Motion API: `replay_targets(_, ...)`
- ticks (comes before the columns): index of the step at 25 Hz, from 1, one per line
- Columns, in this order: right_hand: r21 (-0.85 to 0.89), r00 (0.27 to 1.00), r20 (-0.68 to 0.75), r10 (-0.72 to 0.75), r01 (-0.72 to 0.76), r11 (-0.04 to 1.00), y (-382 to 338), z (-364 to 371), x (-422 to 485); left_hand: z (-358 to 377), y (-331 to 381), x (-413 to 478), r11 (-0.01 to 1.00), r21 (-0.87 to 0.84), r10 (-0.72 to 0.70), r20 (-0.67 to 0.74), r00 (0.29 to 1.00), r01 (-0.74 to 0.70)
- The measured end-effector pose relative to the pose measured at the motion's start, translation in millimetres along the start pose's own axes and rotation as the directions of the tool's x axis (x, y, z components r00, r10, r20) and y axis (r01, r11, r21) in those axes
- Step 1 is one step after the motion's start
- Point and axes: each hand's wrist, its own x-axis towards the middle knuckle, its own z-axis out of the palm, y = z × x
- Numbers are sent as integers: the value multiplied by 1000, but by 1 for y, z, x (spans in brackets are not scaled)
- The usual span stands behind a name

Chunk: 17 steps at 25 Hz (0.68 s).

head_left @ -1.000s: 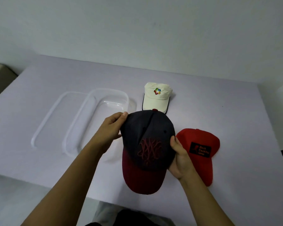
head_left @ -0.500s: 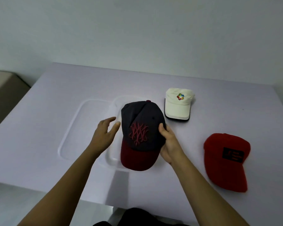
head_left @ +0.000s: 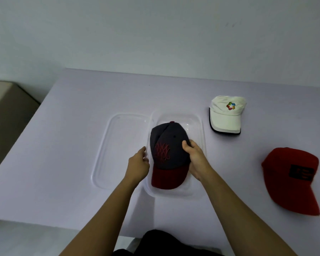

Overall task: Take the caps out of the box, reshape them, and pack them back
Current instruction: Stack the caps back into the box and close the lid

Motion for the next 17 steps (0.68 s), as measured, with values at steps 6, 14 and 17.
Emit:
replay_targets(6, -132, 973, -187, 137, -163, 978, 25, -7, 21, -4, 1, 3, 1000, 5, 4, 21, 1000, -4)
replay_targets(14, -691, 847, -368, -384, 27, 723, 31, 15, 27, -2, -4, 7, 1000, 21, -4, 32, 999, 4)
replay_targets(17, -754, 850, -301, -433, 66, 654, 22, 8, 24, -1, -3, 7, 1000, 17, -7, 37, 999, 7)
